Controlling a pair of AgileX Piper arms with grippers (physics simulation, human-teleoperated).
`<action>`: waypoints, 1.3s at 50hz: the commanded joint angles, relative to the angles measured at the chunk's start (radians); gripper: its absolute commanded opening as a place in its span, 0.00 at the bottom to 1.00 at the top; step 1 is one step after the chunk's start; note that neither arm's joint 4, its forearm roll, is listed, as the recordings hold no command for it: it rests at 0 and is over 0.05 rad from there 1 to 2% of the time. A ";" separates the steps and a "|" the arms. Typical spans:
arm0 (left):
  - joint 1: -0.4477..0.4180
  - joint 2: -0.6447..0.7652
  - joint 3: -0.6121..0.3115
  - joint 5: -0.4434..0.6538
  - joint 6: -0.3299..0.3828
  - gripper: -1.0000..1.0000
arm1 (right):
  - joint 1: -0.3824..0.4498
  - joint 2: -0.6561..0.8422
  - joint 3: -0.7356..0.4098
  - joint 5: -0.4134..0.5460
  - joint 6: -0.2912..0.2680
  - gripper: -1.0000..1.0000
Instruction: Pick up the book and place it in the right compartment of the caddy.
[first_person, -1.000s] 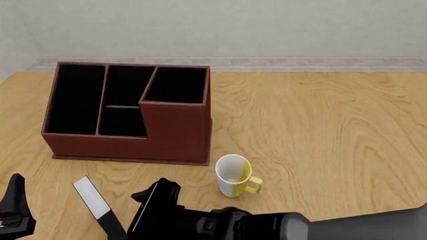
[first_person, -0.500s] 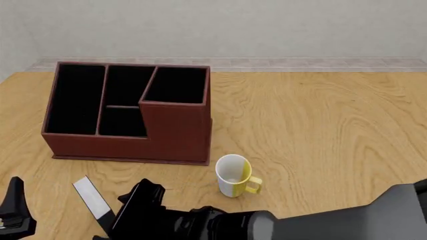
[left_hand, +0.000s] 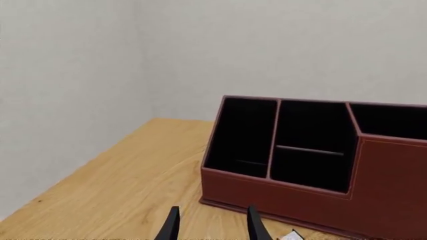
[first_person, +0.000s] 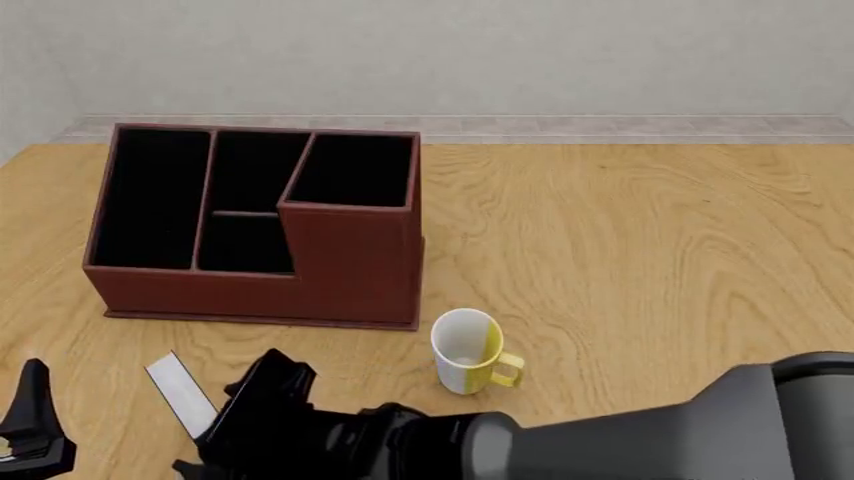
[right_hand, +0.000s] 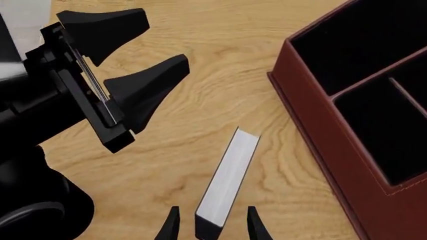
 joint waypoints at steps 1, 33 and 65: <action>0.009 0.000 0.006 -0.001 0.000 1.00 | -0.005 0.026 -0.037 0.015 0.005 1.00; -0.025 0.000 -0.005 0.001 0.001 1.00 | -0.007 -0.132 0.101 0.009 -0.033 0.00; -0.086 0.000 -0.044 0.021 -0.004 1.00 | -0.017 -0.477 0.384 -0.024 0.002 0.00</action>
